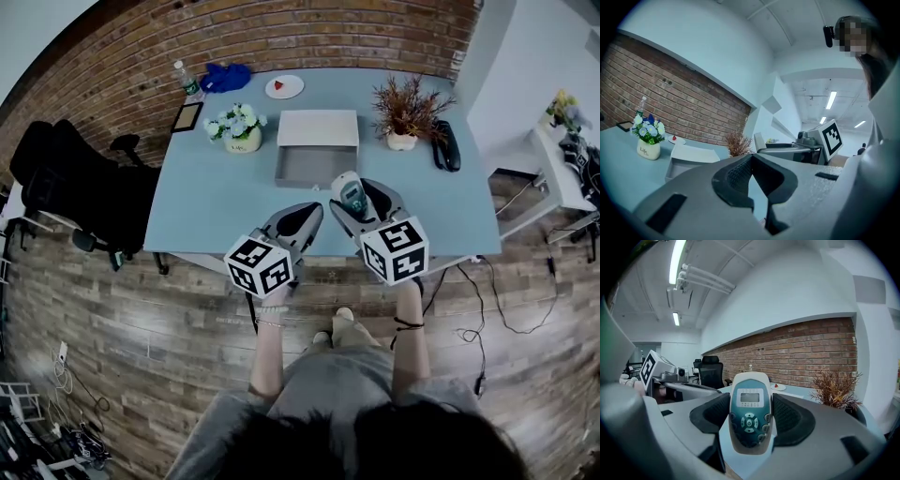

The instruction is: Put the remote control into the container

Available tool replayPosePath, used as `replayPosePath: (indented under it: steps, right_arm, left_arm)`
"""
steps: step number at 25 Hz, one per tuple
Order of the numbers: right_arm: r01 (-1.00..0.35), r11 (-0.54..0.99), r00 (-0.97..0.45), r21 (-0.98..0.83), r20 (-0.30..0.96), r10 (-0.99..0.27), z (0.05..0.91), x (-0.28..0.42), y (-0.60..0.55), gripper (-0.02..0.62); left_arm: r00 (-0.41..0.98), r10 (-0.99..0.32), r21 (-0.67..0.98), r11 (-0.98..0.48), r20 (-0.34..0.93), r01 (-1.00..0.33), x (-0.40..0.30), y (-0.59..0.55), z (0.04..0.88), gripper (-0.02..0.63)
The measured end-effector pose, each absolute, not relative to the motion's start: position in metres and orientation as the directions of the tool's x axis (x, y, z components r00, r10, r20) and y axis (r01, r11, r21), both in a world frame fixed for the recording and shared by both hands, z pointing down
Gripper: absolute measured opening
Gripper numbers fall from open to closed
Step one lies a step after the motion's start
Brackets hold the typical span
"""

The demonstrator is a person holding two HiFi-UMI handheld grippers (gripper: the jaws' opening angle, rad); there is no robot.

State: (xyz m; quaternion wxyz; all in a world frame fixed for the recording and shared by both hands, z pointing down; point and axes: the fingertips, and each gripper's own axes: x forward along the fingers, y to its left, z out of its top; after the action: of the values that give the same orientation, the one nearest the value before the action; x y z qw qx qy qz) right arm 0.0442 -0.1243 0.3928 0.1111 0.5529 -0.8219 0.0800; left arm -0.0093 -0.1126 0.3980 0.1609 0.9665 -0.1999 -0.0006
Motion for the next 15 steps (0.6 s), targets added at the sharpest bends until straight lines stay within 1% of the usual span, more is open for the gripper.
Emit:
replayPosePath:
  steps: [15]
  right_arm:
    - [-0.895,0.446,-0.421,0.012,0.311,-0.852,0.407,0.085,-0.182,0.285]
  left_arm:
    - [0.896,-0.439,0.325,-0.839,0.071,-0.437,0.027,-0.17,0.412,0.003]
